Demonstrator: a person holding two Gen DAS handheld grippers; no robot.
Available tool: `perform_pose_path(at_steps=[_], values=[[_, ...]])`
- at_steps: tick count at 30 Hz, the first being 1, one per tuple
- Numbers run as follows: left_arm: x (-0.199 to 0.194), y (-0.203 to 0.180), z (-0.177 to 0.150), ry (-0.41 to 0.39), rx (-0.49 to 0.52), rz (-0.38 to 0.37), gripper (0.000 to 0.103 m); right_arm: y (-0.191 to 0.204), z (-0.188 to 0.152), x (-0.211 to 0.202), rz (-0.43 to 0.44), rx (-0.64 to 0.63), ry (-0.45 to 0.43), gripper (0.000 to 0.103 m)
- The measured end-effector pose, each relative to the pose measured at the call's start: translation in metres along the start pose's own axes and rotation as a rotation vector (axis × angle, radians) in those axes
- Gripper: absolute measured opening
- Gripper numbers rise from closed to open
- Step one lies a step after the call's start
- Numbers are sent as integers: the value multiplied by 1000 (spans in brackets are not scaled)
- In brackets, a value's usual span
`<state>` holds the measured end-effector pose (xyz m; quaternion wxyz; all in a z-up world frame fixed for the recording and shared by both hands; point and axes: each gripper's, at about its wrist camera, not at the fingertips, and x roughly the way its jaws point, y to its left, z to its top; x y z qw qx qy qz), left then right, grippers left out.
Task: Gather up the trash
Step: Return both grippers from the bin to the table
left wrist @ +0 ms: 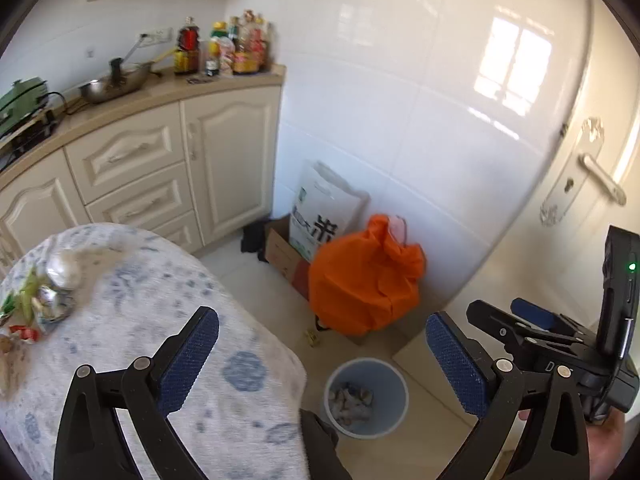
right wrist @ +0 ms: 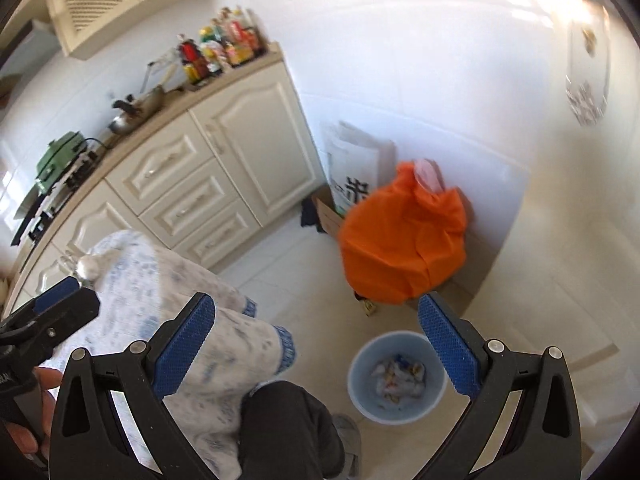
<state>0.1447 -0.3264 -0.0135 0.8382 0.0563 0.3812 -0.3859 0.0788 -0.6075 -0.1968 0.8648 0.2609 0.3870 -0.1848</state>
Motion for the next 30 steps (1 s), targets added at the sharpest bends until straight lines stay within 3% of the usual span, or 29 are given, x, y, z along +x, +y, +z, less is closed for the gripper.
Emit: perform_pose_path(at_steps=[12,20,30], values=[[-131,98,-37,-200,-149,151,102,131,17,-22,148,-179,-80,103],[-191,137,-74,-281,-215,270,102,223,12,-28,261,-326,-104,103],[-211,176,-99,-298,-282,392,102,303,-9,-20,354,-459,-77,103]])
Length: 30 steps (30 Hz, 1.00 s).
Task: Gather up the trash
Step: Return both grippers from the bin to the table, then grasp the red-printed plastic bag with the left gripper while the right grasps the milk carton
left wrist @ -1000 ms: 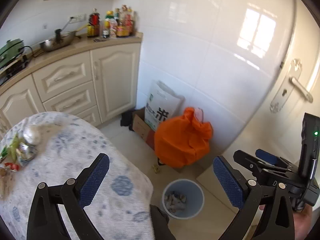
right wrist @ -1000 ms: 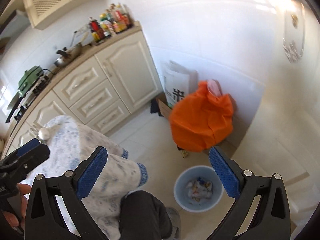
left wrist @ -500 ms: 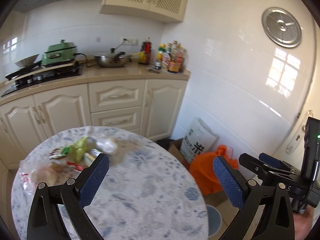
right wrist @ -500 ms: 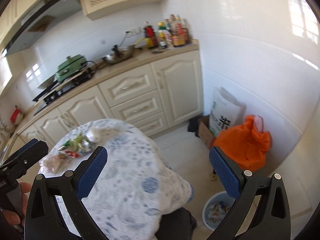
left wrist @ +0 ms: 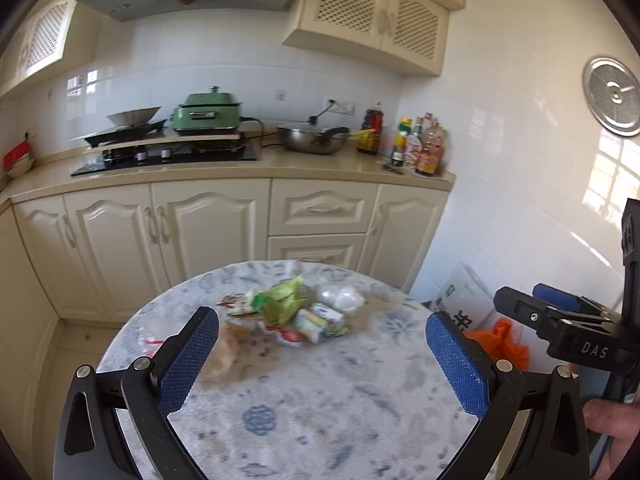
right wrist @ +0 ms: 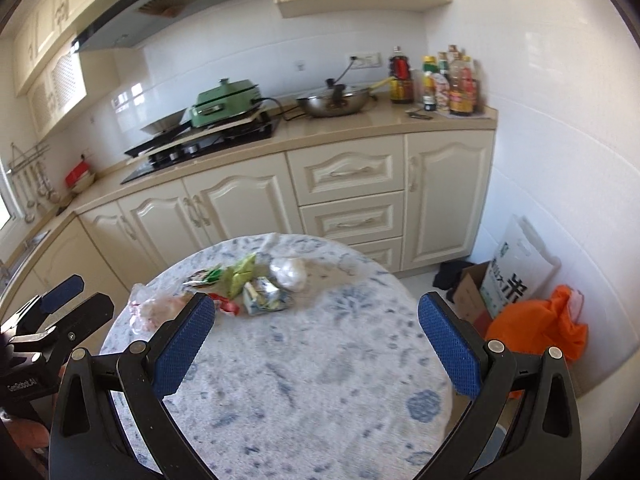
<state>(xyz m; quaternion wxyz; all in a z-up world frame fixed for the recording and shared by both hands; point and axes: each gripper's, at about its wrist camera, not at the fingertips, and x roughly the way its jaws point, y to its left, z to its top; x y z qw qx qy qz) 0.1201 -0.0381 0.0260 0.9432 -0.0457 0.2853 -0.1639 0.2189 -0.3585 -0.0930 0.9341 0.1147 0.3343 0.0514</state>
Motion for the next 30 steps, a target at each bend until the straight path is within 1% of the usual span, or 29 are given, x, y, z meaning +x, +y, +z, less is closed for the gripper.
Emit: perform_pose_path(at_steps=[6,10,17,21,25,30], values=[[8,32,-8,13,-17,87,102,35,1,31,51,-77,60,103],[30,53,-15,60,-36,128,102,51,-1,61,73,-112,110,103],[95,75,-18,156,-56,176,102,64,-13,125,82,-138,221,103],[138,81,-19,212,-34,204,102,64,-20,158,87,-136,280,103],[176,86,-17,250,-17,218,102,61,-25,188,86,-130,325,103],[223,95,-13,282,-25,229,102,57,-30,222,82,-109,358,103]])
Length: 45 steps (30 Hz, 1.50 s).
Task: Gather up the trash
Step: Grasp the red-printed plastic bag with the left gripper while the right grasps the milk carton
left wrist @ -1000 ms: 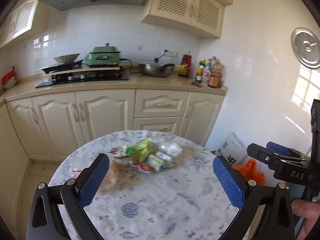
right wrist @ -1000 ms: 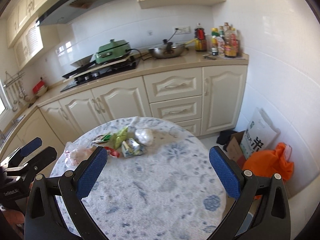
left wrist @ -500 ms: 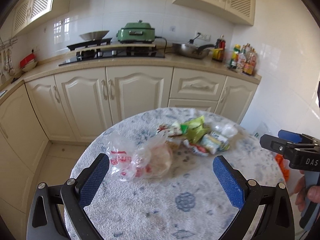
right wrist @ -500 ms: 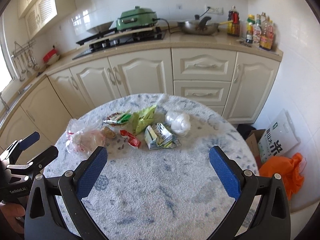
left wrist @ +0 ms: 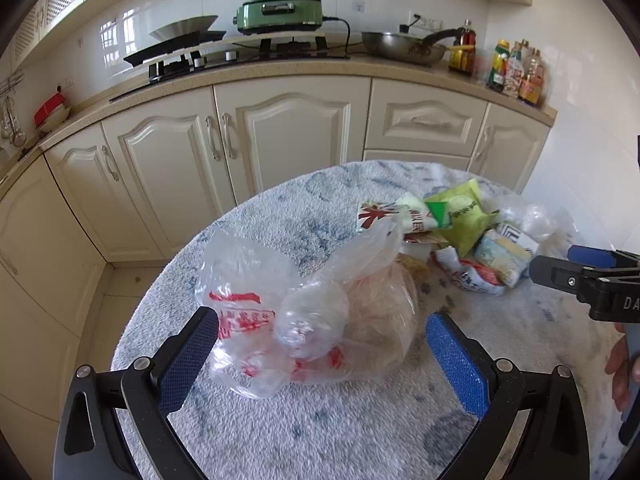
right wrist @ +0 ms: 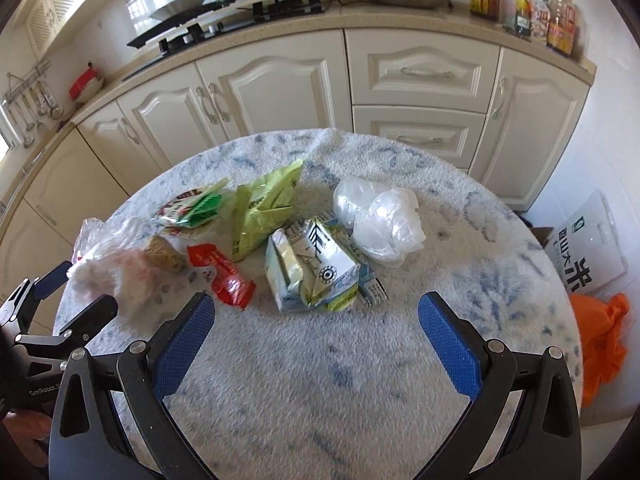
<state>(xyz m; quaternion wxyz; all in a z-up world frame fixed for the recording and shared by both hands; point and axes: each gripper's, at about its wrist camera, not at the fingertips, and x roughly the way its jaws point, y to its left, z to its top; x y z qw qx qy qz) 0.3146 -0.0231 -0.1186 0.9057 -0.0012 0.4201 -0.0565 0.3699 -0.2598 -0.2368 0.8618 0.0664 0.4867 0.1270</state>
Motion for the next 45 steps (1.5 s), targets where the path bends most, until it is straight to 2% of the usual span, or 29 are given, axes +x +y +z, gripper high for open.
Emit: perform_pose_path(at_steps=[7,11,13,16,21,24,35,45], values=[[39,-9,13,15,15,-3,101,-7,6,41,-36,27,36,103],[52,-7,12,35,-17,-55,81,6,7,49,-79,-48,7,101],[58,-8,15,28,-17,-61,75,12,4,51,-97,-100,0,98],[62,-4,19,26,-40,-78,70,13,2,46,-82,-113,-17,80],[64,5,19,28,-73,-94,66,9,0,41,-44,-100,-20,74],[52,16,5,28,-87,-105,65,6,-3,34,3,-73,-19,71],[13,28,-27,15,-123,-128,64,-2,-40,-4,108,23,-6,70],[-56,6,-48,-66,-86,-160,64,-10,-63,-66,111,46,-78,70]])
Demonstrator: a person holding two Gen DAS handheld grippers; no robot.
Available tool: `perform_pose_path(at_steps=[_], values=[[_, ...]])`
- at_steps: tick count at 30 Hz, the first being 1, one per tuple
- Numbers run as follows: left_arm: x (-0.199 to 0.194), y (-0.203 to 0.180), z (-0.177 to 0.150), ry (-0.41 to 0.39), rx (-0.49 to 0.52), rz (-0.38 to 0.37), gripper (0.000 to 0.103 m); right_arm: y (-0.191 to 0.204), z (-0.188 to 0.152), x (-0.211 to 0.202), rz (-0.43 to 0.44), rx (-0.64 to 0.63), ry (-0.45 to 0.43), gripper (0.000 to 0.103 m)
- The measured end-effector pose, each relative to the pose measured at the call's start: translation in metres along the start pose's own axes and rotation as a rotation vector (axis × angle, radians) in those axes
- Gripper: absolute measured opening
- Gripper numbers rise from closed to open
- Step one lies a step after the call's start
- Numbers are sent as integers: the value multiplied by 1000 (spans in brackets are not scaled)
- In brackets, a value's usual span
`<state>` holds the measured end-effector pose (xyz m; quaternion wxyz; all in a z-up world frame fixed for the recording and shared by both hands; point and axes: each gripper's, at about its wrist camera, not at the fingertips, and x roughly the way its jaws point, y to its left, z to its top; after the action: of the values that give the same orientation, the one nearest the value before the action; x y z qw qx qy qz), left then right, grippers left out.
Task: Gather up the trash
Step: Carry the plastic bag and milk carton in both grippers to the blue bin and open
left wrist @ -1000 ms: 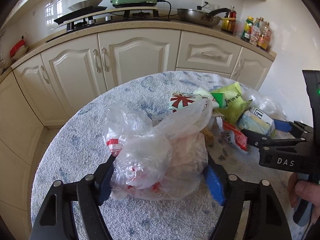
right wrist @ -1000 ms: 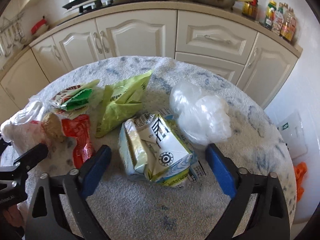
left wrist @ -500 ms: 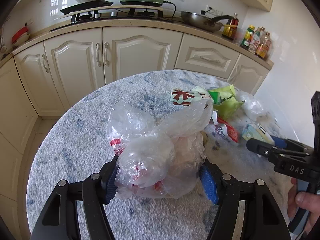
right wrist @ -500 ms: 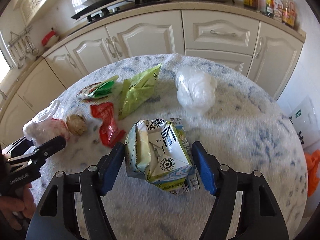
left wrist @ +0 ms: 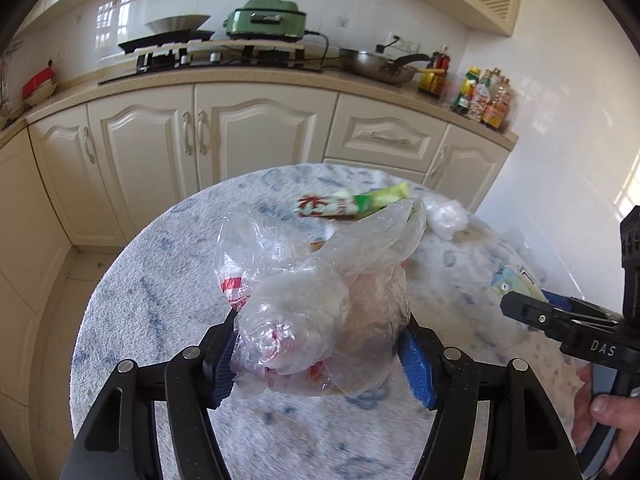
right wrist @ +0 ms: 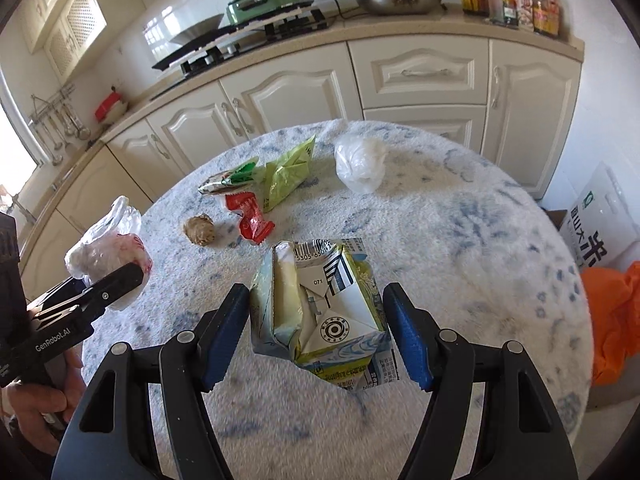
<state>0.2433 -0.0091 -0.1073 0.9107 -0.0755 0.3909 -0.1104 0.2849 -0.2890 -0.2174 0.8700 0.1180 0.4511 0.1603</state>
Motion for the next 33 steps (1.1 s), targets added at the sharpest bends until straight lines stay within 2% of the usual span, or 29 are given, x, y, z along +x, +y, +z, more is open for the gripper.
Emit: perform_pose_path(at_steps=[12,23,29,33], values=[[-47,-74,-8,-56,115,-92,64,-27,-16,-83,-10,47,-130,70],[-75,-159,-22,-94,242,-197,64,-83,-45,-164,-60,131,-247,70],[-75,-226,-34,-80,348,-297,64,-129,-73,-216,-144,206,-318,70],[-69,-276,-48,-50,424,-390,64,-170,-101,-251,-225,288,-350,70]])
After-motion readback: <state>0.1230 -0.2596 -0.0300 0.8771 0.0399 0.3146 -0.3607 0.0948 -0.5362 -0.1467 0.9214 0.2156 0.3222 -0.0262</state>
